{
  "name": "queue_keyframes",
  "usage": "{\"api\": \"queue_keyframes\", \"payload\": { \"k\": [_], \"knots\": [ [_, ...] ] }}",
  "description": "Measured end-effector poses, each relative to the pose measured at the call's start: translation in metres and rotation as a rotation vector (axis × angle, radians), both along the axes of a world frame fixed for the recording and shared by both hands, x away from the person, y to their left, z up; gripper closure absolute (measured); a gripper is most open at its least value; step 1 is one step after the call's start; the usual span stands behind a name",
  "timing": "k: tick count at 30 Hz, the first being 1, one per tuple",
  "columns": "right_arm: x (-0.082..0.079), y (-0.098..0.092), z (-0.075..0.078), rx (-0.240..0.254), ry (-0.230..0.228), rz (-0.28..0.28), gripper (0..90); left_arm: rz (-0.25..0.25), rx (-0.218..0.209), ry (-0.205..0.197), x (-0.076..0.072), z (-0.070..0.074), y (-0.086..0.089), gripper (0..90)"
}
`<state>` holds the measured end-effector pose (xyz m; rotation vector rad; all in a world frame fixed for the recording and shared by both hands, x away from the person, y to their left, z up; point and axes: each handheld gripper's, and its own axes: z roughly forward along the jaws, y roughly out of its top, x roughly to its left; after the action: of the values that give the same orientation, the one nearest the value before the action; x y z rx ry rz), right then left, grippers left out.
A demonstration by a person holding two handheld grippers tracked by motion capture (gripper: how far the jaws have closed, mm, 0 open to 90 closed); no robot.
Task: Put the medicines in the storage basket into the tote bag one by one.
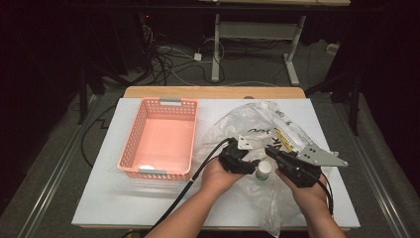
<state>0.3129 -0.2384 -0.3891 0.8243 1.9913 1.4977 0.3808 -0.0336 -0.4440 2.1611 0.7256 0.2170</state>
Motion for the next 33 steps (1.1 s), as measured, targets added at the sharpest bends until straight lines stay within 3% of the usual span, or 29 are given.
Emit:
{"api": "queue_keyframes", "payload": {
  "k": [1, 2, 3, 10, 15, 20, 24, 27, 31, 33],
  "knots": [
    [0.000, 0.000, 0.000, -0.001, -0.001, 0.000, 90.0, -0.003, -0.018, 0.008, -0.003, 0.000, 0.003, 35.0],
    [0.000, 0.000, 0.000, -0.001, -0.001, 0.000, 90.0, 0.024, -0.062, 0.002, -0.008, -0.002, 0.003, 31.3],
    [0.000, 0.000, 0.000, -0.002, -0.002, 0.000, 90.0, -0.008, -0.033, 0.006, -0.012, 0.000, 0.010, 28.4],
    [-0.001, -0.001, 0.000, -0.003, 0.000, -0.005, 90.0, -0.063, -0.045, -0.007, -0.044, -0.004, 0.030, 18.9],
    [-0.002, 0.001, 0.000, -0.009, -0.002, 0.000, 90.0, -0.070, -0.030, -0.007, -0.061, -0.012, 0.045, 11.7],
    [-0.002, 0.001, 0.000, -0.011, -0.002, 0.000, 90.0, -0.061, -0.024, 0.019, -0.066, -0.022, 0.059, 10.8],
    [-0.003, 0.001, 0.000, -0.012, -0.004, 0.000, 90.0, -0.026, 0.010, 0.045, -0.067, -0.032, 0.066, 6.3],
    [-0.003, 0.000, 0.000, -0.012, -0.002, 0.000, 90.0, -0.003, 0.076, 0.017, -0.069, -0.038, 0.067, 6.0],
    [-0.003, 0.000, 0.000, -0.013, -0.004, 0.001, 90.0, 0.036, 0.099, 0.051, -0.066, -0.040, 0.067, 2.5],
    [-0.003, 0.000, 0.000, -0.012, -0.003, -0.001, 90.0, 0.024, 0.132, 0.051, -0.065, -0.041, 0.062, 14.8]
  ]
}}
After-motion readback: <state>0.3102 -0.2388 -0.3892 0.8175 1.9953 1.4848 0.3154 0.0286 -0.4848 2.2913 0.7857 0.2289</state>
